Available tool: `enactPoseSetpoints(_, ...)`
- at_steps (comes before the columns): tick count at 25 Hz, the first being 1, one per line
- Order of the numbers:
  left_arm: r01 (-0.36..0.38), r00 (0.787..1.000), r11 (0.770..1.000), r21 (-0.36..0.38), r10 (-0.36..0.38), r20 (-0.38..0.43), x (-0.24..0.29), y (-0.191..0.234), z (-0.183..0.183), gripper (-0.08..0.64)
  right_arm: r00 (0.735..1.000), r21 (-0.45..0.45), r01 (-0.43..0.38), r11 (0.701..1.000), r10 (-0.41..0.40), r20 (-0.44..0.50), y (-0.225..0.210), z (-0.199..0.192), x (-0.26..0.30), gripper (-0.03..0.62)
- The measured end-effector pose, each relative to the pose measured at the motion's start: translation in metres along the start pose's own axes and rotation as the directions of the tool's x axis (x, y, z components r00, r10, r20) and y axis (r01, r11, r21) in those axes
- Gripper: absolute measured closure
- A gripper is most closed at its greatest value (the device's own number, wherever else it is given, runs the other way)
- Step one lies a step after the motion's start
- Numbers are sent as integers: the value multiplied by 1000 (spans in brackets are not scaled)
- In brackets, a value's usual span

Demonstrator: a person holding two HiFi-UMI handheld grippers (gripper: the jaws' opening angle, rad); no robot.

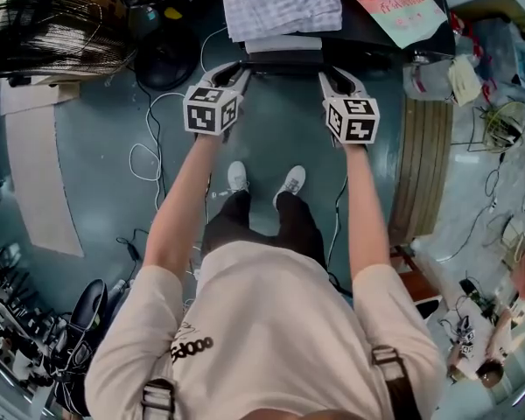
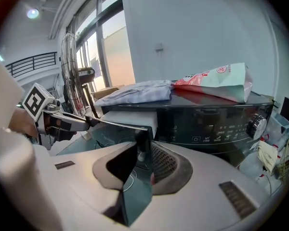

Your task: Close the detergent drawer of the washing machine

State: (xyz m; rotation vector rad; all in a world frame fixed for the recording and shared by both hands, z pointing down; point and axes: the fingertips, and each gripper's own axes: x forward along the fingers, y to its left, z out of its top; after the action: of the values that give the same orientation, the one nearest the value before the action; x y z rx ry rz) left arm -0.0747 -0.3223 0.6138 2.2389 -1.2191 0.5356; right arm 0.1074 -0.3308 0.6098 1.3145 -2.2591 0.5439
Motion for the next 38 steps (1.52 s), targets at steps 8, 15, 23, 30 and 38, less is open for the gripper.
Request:
enactPoseSetpoints(8,-42,999,999,11,42,4,10,16,11,402,1000,38,3,999,-4,21,-8,9,13,504)
enactPoseSetpoints(15,-56,998,998,-19,56,30,14,22,16,377,996,59,61,996,-64,55,-19,13,15,440)
enactPoseSetpoints(23,-109,993,993,-50,110,34,33,37,34,425,990,98,136,986,-140,35,-27,31,39,451)
enactPoseSetpoints(30,-89,993,993,-82,95,65,35,42,32,375,980,148,166,975,-180,81,-29,27,40,448)
enactPoseSetpoints(38,-79,991,991,-109,90,95,36,46,34,360,983,161,154,975,-167,73,-32,29,43,442)
